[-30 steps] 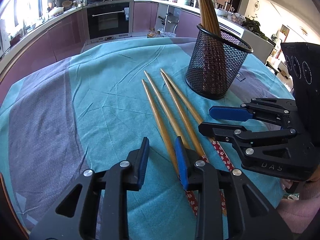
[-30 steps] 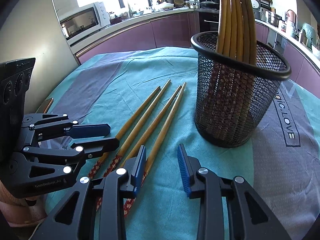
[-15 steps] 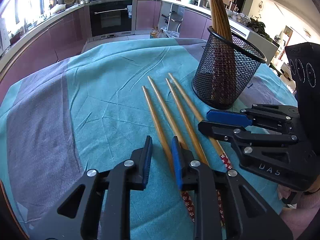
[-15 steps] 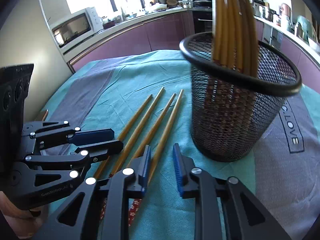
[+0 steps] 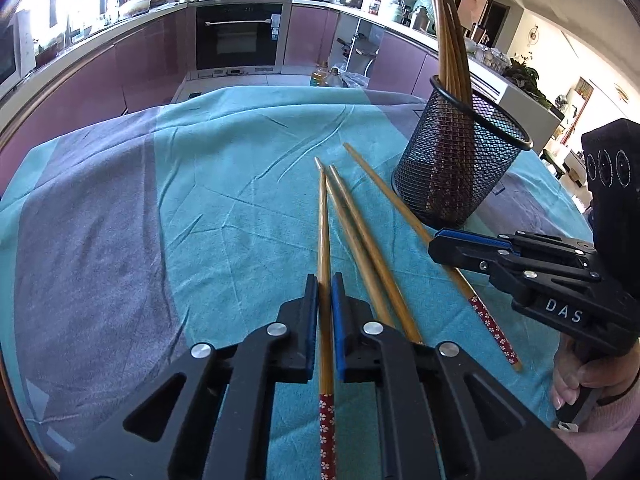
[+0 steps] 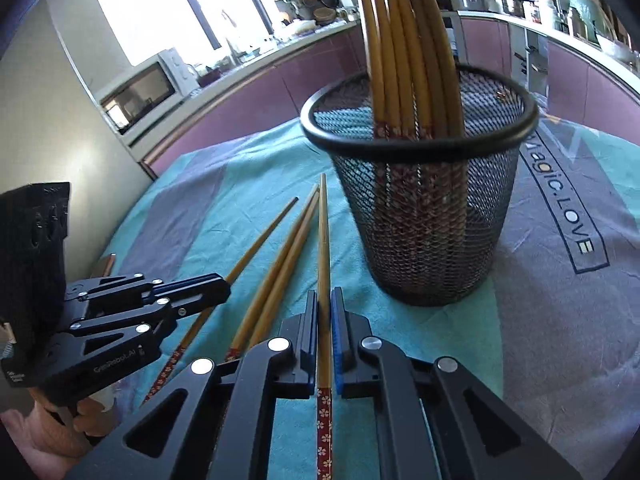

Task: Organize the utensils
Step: 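Grasp another chopstick with the left tool while the right tool grasps one too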

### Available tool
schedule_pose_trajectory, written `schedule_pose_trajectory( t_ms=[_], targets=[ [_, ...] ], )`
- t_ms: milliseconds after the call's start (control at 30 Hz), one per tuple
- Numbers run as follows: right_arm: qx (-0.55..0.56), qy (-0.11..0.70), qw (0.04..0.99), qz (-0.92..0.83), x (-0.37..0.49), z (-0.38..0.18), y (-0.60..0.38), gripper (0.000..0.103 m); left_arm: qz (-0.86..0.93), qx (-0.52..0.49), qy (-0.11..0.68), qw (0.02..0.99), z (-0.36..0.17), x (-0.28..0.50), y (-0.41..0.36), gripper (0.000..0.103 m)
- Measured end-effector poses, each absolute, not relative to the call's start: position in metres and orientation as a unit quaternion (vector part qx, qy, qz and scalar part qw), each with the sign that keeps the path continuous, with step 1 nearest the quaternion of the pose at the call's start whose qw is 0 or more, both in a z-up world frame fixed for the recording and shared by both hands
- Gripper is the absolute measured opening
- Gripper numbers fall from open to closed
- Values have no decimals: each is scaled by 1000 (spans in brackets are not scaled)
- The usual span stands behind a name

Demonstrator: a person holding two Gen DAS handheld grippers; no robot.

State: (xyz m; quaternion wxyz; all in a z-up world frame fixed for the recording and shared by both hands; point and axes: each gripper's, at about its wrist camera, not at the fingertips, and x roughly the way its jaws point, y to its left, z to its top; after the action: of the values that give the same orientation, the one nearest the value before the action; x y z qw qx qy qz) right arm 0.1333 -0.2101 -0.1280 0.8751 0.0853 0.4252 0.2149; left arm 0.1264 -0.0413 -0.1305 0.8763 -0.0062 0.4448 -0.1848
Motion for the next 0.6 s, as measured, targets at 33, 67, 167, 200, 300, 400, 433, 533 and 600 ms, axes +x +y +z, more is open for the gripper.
schedule_pose_trajectory(
  t_ms=[33, 67, 167, 200, 300, 400, 433, 533, 600],
  targets=[
    [82, 424, 875, 220, 132, -126, -211, 6, -187, -7, 443, 877, -129, 125, -40, 8],
    [79, 423, 874, 225, 130, -125, -210, 6, -192, -8, 441, 877, -128, 123, -40, 8],
    [67, 425, 871, 239, 126, -124, -205, 6, -199, -4, 440, 876, -127, 119, -43, 8],
    [64, 426, 870, 241, 126, -124, -202, 6, -199, -1, 440, 875, -127, 117, -44, 8],
    [58, 433, 865, 247, 125, -127, -199, 6, -204, 4, 441, 874, -128, 115, -46, 8],
    [51, 439, 862, 249, 126, -129, -192, 6, -207, 8, 443, 872, -129, 115, -49, 8],
    [49, 440, 861, 249, 126, -130, -191, 6, -206, 10, 445, 872, -130, 115, -50, 8],
    [41, 446, 858, 250, 128, -132, -188, 6, -207, 15, 449, 869, -133, 117, -50, 8],
    [37, 449, 857, 249, 129, -134, -186, 7, -208, 19, 452, 867, -134, 119, -51, 8]
  ],
)
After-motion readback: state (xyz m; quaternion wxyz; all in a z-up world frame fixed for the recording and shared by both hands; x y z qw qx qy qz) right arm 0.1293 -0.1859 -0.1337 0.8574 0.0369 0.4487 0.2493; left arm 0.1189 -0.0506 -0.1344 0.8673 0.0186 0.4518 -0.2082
